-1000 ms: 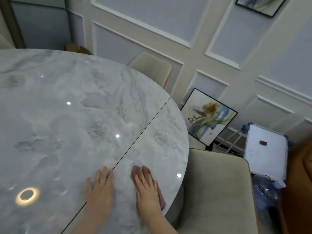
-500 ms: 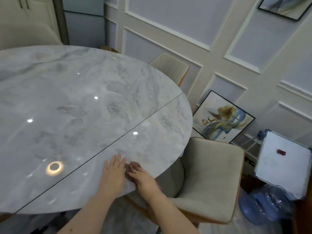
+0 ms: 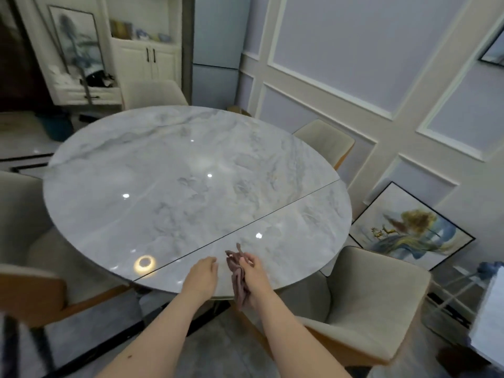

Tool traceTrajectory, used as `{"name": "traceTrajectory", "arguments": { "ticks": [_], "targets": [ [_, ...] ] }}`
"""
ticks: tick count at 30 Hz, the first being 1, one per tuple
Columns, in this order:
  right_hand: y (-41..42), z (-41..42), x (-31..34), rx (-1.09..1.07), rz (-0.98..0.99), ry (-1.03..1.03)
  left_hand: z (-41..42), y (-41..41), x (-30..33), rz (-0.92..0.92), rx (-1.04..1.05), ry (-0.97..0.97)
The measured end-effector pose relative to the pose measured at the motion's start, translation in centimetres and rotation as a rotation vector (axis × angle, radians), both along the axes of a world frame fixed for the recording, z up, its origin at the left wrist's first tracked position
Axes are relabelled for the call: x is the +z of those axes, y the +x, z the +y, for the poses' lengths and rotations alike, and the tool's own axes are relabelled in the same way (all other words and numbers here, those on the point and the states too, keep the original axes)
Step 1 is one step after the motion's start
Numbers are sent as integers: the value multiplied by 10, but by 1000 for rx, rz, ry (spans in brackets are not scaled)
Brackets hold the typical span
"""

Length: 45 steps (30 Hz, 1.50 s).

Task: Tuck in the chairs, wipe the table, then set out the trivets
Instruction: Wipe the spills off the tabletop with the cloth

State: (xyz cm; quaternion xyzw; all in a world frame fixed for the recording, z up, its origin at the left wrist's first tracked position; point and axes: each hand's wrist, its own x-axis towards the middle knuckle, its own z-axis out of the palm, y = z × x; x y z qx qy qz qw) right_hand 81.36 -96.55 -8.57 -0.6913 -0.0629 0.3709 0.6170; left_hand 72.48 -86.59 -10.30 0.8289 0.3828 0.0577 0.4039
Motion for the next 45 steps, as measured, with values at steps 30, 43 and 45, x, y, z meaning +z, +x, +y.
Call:
{"name": "traceTrajectory", "arguments": {
  "ticks": [30,43,45],
  "targets": [
    [-585,429,79,612,247,254,304,-594,120,-522,806,-439],
    [-698,670,60,843,334,108,523,-712,102,-571,860,-509],
    [-703,701,70,871,348,59,556,-725,103,-590,862,-532]
  ]
}}
